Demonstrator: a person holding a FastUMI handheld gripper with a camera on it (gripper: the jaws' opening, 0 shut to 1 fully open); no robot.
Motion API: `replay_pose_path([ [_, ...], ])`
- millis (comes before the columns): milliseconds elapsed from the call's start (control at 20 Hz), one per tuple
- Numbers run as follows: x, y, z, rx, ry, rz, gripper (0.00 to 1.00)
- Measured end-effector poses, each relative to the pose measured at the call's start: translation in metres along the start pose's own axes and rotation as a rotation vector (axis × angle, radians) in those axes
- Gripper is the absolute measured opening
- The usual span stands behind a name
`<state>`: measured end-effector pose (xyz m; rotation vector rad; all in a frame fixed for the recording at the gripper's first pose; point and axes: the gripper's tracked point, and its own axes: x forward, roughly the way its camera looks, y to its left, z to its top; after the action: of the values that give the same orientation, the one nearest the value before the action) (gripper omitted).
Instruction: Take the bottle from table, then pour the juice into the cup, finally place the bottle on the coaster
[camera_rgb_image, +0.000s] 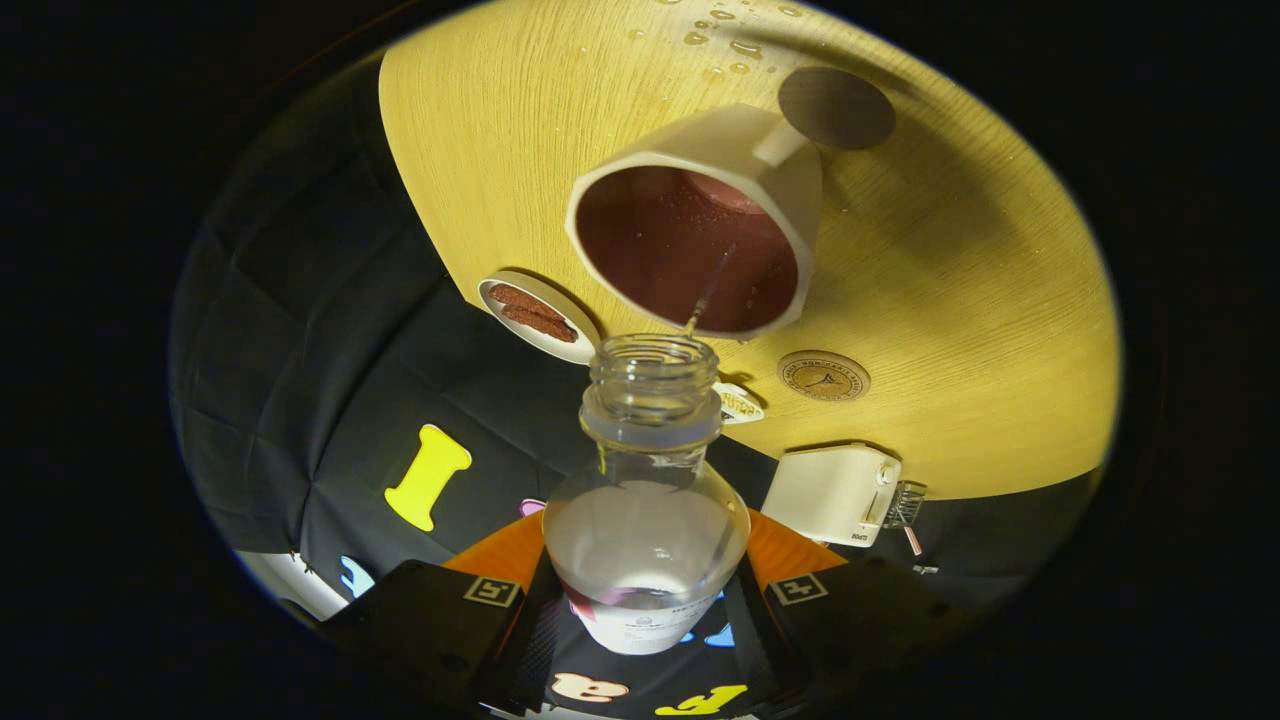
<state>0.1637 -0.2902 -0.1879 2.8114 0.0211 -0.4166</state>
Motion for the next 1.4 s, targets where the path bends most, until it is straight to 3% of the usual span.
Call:
replay_pose_path([
  [650, -0.007, 0.000, -0.006, -0.076, -0.014, 0.049, 0.75],
  [800, -0.011, -0.001, -0.004, -0.145, -0.037, 0.077, 0.75],
  [1150, -0.025, -0.004, -0.015, -0.644, -0.035, 0.118, 0.74],
  [1400, -0.039, -0.030, -0.027, -1.139, -0.013, 0.073, 0.75],
])
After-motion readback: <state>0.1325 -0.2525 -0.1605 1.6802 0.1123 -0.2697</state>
